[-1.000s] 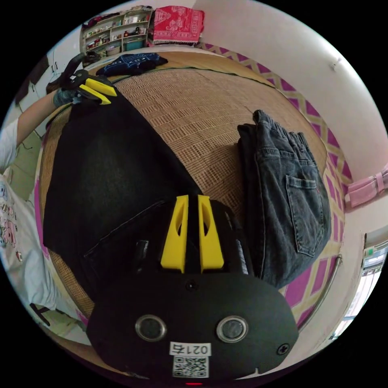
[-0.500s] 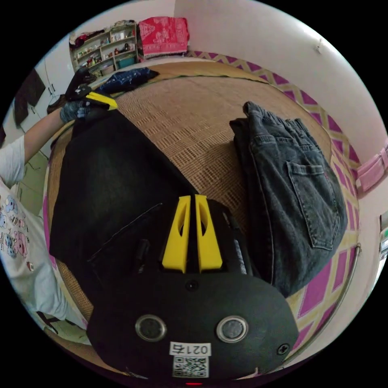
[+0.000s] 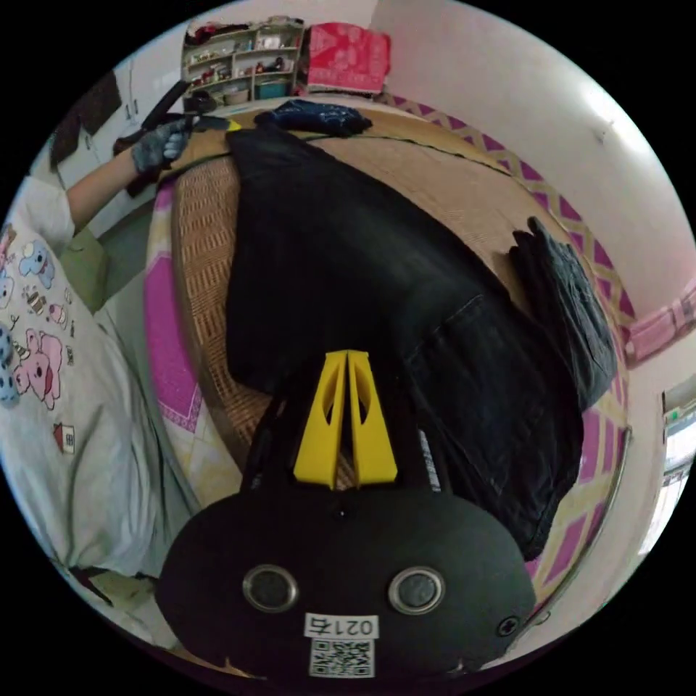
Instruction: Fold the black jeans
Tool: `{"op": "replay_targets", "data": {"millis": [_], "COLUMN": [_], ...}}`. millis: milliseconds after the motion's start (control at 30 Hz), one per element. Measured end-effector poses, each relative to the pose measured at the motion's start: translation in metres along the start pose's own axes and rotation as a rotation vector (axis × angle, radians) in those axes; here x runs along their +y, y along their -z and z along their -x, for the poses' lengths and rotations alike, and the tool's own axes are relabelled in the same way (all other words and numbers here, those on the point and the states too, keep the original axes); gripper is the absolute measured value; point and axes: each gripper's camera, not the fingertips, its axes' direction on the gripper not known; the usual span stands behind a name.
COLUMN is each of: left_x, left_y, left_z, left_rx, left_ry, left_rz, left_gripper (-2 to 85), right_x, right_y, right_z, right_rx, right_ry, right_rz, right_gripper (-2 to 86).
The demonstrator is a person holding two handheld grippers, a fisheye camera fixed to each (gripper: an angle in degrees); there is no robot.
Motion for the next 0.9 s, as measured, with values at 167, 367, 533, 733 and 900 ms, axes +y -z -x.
{"op": "replay_targets", "data": {"millis": [167, 367, 533, 733, 900], "left_x": [0.033, 0.032, 0.007, 0.003, 0.017], "left_y": [0.042, 0.021, 0.007, -0.014, -0.023], "left_z": [0.102, 0.172, 0.188, 0.196, 0.193], "left_rx": [0.017, 0.132, 0.061, 0.099, 0.198], "left_ry": [0.463, 0.635, 0.593, 0.574, 0.576], "left_rz": [-0.157, -0.139, -0.089, -0.059, -0.084], "left_gripper": [3.7, 8.6, 8.8, 8.1, 2.6], "right_x": [0.042, 0.098, 0.136, 0.168, 0.188], "right_y": [0.032, 0.061, 0.072, 0.078, 0.079], "right_z": [-0.015, -0.036, -0.041, -0.042, -0.051], "right_rx": [-0.139, -0.281, -0.333, -0.342, -0.387], "right_ry": [-0.252, -0.452, -0.53, -0.585, -0.622], "right_rz": [-0.162, -0.322, -0.363, -0.374, -0.395], "right_gripper": [-0.5, -0.6, -0.6, -0.6, -0.6]}}
